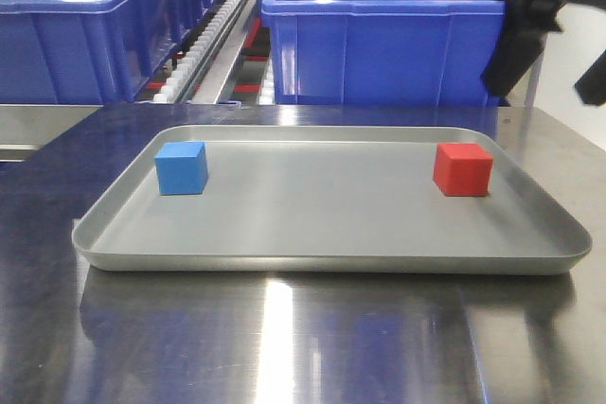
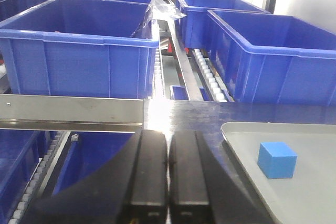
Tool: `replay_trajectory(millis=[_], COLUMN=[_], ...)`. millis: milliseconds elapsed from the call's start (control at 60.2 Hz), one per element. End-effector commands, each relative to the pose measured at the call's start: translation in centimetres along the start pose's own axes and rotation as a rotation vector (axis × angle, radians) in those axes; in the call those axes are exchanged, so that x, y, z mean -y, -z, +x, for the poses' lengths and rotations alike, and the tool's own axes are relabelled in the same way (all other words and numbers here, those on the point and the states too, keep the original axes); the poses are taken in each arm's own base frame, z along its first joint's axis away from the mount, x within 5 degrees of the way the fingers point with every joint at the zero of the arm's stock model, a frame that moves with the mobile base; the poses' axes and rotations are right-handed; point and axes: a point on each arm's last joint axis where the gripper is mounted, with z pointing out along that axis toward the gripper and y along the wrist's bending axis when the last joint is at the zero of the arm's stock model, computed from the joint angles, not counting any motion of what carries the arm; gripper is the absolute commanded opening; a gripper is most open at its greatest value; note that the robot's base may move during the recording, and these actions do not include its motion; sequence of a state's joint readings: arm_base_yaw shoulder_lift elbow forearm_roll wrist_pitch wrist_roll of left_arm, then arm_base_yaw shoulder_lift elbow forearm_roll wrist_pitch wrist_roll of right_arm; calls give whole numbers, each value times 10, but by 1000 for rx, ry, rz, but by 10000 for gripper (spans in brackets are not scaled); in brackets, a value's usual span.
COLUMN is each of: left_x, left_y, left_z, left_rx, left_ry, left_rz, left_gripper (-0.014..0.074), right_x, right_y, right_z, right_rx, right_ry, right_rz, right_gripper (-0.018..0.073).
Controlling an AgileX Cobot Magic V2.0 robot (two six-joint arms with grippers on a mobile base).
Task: Sort and place red and blue blocks on shelf
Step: 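Lower the right gripper over the red cube and close on it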
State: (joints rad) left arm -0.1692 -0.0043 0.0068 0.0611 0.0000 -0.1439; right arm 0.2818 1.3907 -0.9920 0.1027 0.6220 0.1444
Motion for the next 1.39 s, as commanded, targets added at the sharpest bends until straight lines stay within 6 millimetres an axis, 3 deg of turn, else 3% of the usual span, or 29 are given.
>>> replay_trajectory(millis=[0,398,1378], left_x=[0,0,0], left_y=[1,1,1], left_z=[2,2,2], left_rx=[73,73,73], left_ry=[10,10,10], left_rz=[11,11,11], left_gripper=[136,136,136], right_x=[-5,-24,-22], right_y=[7,-10,-72], right_z=[-15,-36,-32], right_rx=[95,77,-16], right_ry=[5,42,36], right_rz=[-22,-50,-22], right_gripper=[613,613,613])
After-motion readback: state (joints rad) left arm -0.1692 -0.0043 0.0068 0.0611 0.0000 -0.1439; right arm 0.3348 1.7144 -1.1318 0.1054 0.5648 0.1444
